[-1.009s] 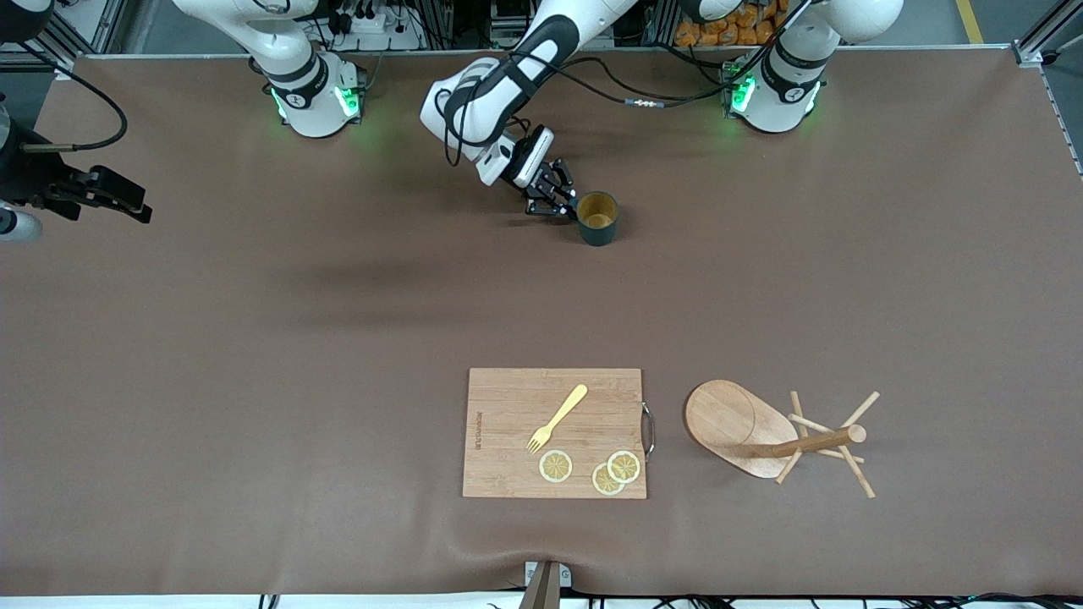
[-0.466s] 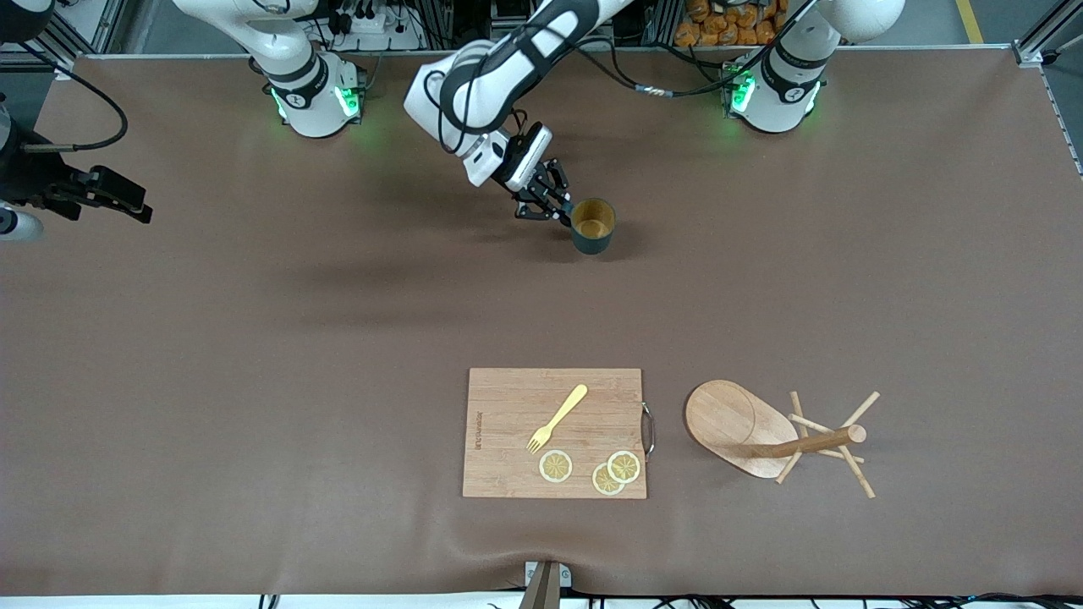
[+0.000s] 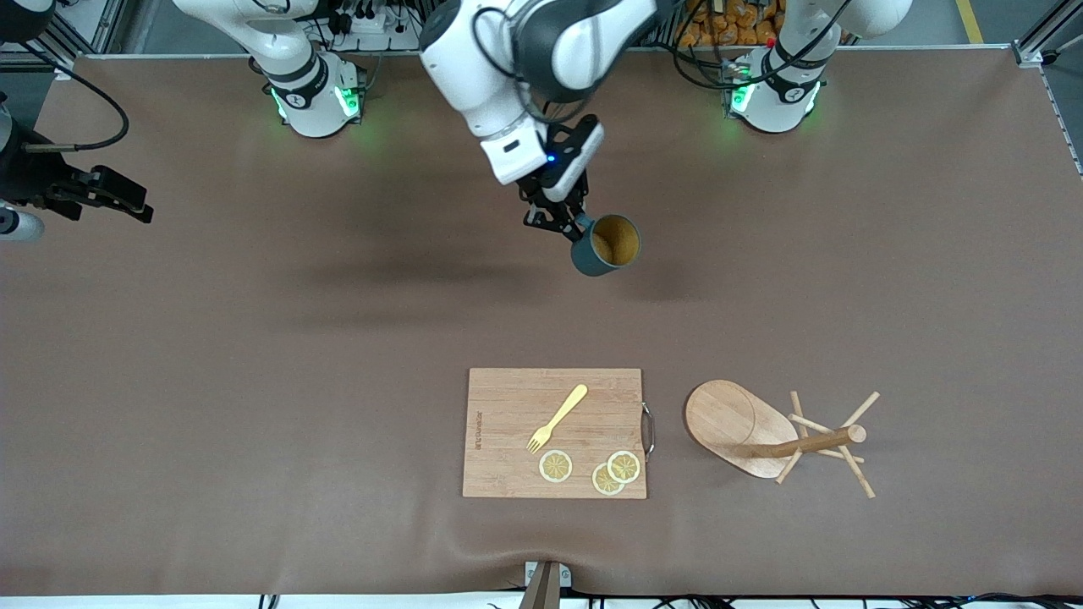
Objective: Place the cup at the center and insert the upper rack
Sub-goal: 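Lift the mug with the left gripper toward the mug-tree stand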
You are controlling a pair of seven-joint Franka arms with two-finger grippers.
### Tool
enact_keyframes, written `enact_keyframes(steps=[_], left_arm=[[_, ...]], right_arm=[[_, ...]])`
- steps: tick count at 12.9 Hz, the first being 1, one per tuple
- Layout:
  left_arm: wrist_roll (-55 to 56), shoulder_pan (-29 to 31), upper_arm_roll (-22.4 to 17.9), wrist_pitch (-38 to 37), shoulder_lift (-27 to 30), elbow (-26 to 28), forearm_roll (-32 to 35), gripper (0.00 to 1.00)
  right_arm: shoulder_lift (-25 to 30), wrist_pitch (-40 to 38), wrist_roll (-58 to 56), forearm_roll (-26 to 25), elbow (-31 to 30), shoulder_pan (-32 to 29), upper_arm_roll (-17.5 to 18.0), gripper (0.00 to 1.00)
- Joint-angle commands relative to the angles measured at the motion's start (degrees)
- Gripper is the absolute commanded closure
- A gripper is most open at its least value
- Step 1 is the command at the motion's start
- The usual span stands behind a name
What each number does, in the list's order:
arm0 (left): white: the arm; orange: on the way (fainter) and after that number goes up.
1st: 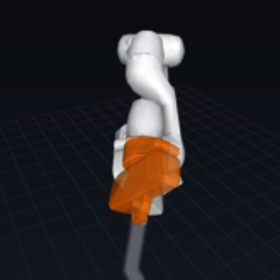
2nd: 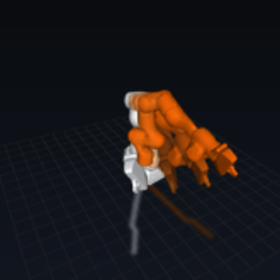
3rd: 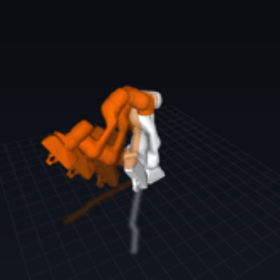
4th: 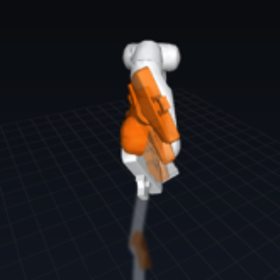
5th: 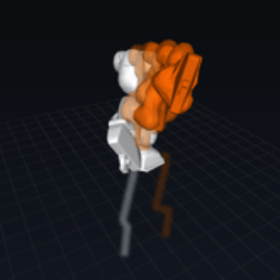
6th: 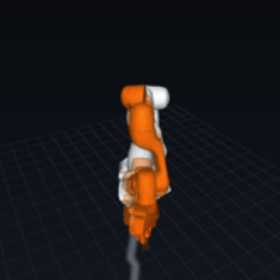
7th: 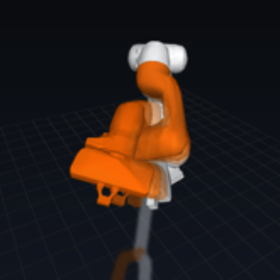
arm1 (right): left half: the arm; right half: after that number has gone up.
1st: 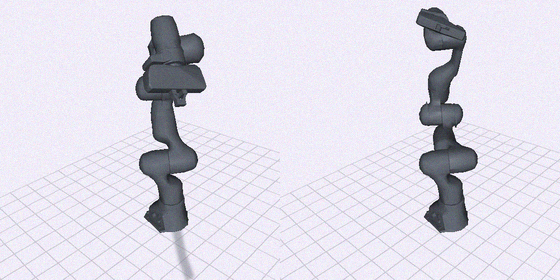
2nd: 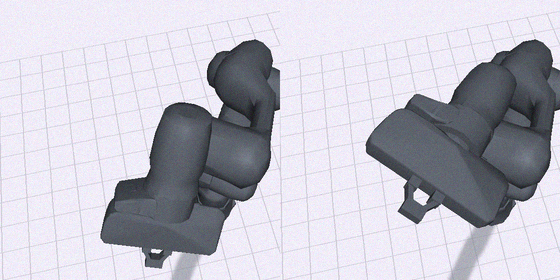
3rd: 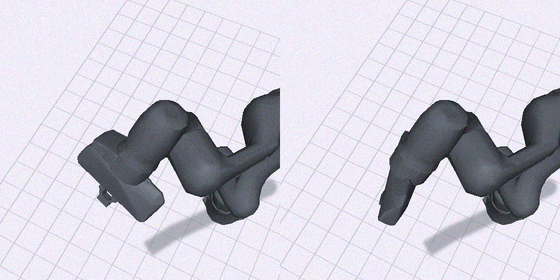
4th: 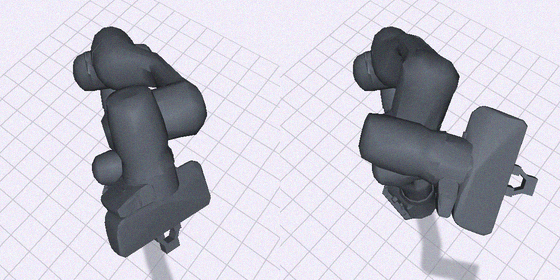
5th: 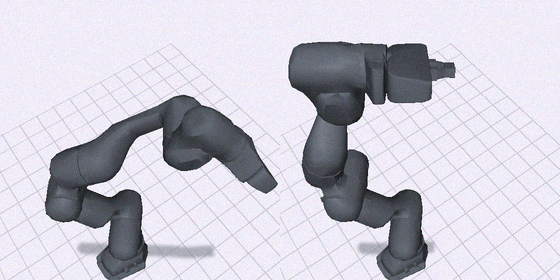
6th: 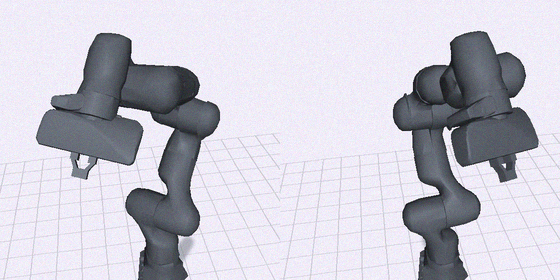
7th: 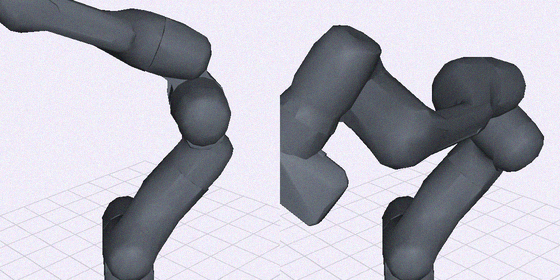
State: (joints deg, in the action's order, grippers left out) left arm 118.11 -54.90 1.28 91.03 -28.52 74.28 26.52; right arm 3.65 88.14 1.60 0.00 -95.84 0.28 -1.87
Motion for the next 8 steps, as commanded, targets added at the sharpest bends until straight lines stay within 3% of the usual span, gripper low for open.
enact_keyframes(steps=[1, 8], left_arm=[[-3.8, 4.6, 0.6, 4.1, 4.1, 2.3, -4.3, 1.0], [-25.6, 20.6, 0.6, 6.3, 12.3, 2.5, -20.7, 1.0]], right_arm=[[0.8, 0.0, -0.3, 0.6, -0.7, -1.0, 0.6, 0.0], [0.9, 0.0, -0.3, 0.6, -0.7, -1.2, 0.6, 0.0]])
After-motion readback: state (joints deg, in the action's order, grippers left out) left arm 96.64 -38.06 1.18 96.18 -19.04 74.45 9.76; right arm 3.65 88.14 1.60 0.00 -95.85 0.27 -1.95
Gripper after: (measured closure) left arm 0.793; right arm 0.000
